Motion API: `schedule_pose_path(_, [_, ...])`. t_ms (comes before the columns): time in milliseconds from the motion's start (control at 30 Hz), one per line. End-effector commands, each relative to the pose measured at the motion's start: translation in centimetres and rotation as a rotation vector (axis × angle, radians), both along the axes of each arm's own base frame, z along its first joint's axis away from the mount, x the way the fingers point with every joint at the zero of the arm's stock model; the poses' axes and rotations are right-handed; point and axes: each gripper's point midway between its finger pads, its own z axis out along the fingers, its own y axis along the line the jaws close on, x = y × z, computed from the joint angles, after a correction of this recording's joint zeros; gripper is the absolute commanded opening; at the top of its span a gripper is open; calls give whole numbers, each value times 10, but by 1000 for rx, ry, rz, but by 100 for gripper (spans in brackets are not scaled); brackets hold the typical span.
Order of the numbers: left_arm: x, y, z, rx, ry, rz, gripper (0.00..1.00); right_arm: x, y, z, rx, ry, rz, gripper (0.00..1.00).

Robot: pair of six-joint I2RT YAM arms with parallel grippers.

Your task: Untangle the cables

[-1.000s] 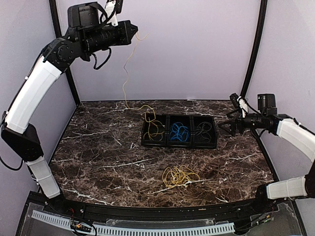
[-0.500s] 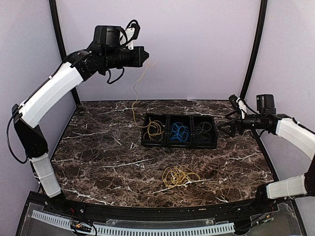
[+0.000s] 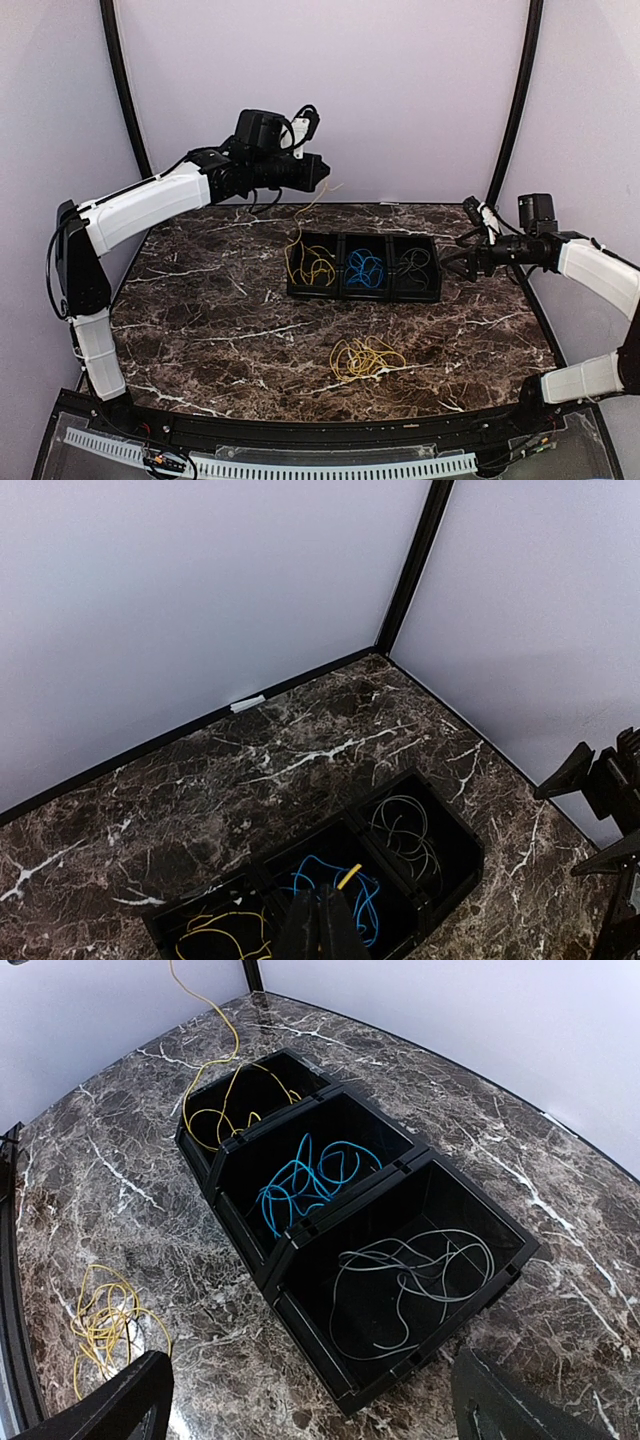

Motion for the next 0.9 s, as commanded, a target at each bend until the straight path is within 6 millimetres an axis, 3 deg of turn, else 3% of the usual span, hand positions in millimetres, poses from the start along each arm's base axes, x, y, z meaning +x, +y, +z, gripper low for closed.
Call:
schedule_pose_path(0, [0,-12,36,-94,-138,-72,0,2,1,8,10,-21,15,99])
schedule_pose_path(133, [-16,-32,45,-176,-174,-217,0,2,0,6,10,-14,15,99])
schedule_pose_path(267, [-16,-41,64,-214,-199,-256,0,2,1,3,11,-2,20,99])
schedule_pose_path(400, [-19,-48,65,-229,-206,-305,0,2,1,2,7,-1,22,99])
schedule_pose_path(533, [-22,-52,36,-222,-164,-373,0,2,1,2,7,-1,23,99])
schedule_pose_path(700, [-17,-41,-19,-210,-39,-383,0,1,1,-1,8,10,30,99])
schedule_pose_path(867, [-21,-31,-49,-149,11,-371,0,1,2,-4,5,21,38,99])
